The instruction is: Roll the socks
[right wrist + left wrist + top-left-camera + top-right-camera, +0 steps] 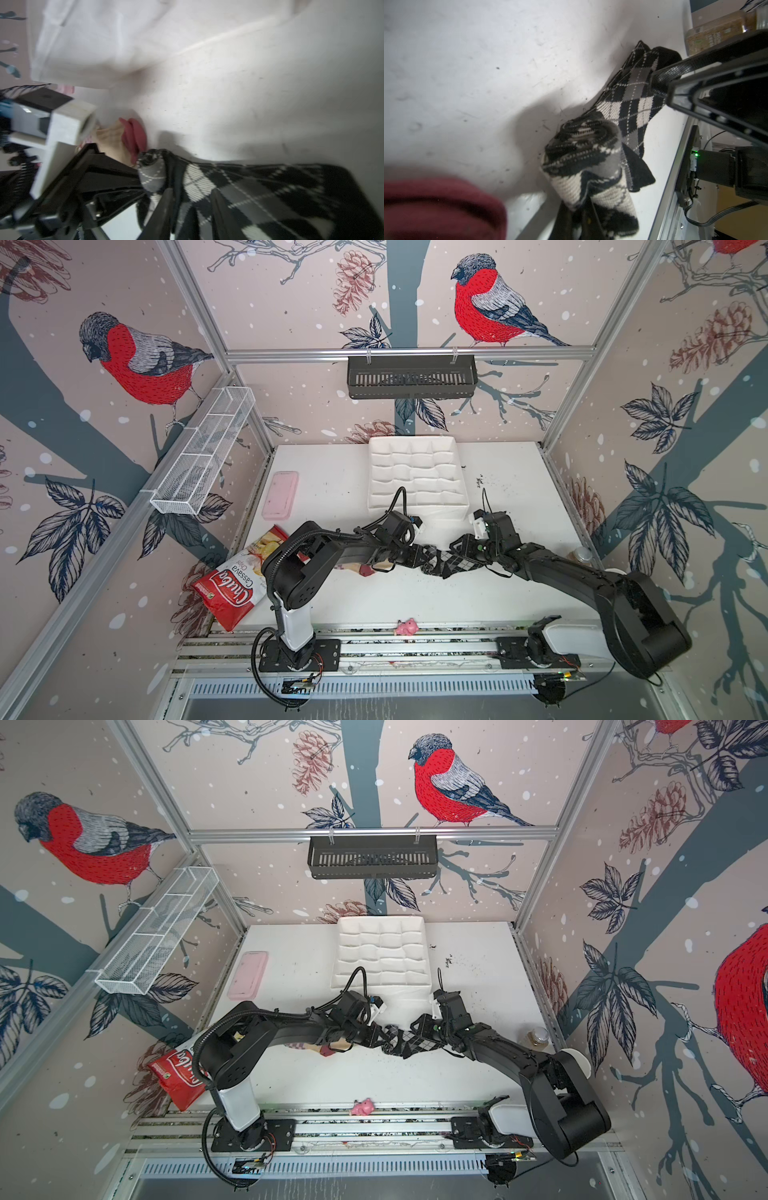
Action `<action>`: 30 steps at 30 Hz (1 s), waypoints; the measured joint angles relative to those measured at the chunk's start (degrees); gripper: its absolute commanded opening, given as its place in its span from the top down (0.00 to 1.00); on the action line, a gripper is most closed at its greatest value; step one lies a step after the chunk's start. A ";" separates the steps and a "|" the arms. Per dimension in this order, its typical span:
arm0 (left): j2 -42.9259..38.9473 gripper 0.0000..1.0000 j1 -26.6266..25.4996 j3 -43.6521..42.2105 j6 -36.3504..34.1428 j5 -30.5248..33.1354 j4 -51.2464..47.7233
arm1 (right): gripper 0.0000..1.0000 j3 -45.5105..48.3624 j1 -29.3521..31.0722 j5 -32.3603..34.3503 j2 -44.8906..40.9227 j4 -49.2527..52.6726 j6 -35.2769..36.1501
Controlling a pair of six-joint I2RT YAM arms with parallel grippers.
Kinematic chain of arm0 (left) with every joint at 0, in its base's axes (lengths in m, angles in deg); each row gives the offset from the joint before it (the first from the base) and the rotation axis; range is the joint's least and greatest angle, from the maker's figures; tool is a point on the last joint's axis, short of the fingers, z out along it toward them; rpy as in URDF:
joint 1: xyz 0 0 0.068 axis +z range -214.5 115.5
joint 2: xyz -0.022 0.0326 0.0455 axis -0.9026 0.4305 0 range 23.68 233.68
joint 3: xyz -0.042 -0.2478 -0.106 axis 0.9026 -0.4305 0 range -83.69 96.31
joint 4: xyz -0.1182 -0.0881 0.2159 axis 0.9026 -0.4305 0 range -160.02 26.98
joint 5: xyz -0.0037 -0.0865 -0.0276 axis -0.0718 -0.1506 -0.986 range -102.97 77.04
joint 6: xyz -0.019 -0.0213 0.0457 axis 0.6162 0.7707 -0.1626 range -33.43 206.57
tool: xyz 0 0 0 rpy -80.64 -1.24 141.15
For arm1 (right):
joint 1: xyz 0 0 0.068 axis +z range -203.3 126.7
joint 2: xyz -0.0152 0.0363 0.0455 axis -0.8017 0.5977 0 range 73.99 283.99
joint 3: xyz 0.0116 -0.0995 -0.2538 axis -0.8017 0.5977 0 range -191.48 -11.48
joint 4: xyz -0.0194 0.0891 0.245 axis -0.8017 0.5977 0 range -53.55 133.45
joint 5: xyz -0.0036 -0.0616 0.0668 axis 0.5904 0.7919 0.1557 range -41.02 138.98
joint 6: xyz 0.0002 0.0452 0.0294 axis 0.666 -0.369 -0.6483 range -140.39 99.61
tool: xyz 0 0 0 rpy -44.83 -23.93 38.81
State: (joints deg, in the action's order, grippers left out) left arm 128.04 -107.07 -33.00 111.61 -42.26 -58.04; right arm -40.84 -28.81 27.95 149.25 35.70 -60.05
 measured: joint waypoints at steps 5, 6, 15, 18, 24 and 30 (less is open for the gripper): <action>-0.79 1.00 -0.85 6.01 -4.79 7.65 -12.55 | 0.79 0.92 -0.20 1.27 0.17 3.78 3.78; -0.79 1.00 -1.31 7.28 -5.66 9.29 -14.78 | 0.79 1.40 -0.20 1.22 0.15 3.85 3.87; 4.17 1.00 -8.35 22.53 -10.97 24.24 -34.14 | 0.82 2.43 -0.57 -1.01 3.63 -0.35 5.14; 7.13 1.00 -9.79 27.12 -11.78 28.11 -38.97 | 0.82 2.75 -0.59 -1.55 4.57 -2.71 5.18; 12.76 1.00 -12.61 36.24 -12.17 35.15 -47.71 | 0.72 5.01 -0.96 -1.90 0.61 -2.56 5.33; 13.64 1.00 -13.38 38.88 -12.37 36.61 -51.30 | 0.75 3.67 -1.49 -1.03 -11.61 1.62 5.38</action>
State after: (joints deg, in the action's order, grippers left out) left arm 141.68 -120.44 5.89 99.24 -5.65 -109.34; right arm -37.17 -30.29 26.92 137.64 37.31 -54.67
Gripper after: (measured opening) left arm 0.084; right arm 0.302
